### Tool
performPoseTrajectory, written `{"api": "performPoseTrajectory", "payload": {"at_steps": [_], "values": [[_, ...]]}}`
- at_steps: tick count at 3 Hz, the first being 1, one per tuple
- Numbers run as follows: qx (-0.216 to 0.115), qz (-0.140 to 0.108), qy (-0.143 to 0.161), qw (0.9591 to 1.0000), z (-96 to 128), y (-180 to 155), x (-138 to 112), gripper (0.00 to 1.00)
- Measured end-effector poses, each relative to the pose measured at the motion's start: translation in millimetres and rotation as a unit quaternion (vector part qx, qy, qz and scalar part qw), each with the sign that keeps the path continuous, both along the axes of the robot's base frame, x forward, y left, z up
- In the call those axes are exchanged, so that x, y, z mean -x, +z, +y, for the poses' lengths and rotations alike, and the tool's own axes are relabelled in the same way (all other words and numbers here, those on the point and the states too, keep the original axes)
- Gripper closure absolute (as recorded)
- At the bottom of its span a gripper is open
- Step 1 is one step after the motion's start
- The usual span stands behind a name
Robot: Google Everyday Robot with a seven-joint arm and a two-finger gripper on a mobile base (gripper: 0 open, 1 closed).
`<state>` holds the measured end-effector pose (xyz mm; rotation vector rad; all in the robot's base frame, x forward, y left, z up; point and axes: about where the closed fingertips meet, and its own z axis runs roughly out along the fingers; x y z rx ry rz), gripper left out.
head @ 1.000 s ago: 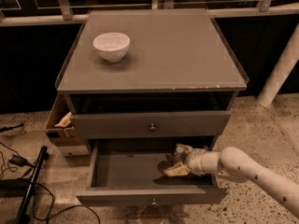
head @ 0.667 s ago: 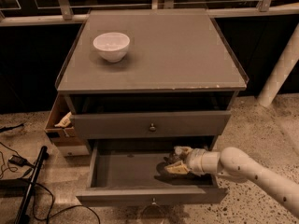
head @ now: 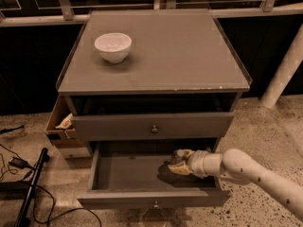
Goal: Pick water bottle from middle drawer and place on counter
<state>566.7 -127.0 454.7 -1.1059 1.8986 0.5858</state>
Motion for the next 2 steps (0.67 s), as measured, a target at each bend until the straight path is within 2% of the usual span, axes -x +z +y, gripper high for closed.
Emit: {"api": "performPoseTrajectory", "payload": {"at_steps": [1, 2], "values": [[0.0, 0.0, 0.0, 1.0, 0, 0, 0, 1.0], [-0.007, 0.006, 0.025, 0.9996, 2, 20, 7, 1.0]]}}
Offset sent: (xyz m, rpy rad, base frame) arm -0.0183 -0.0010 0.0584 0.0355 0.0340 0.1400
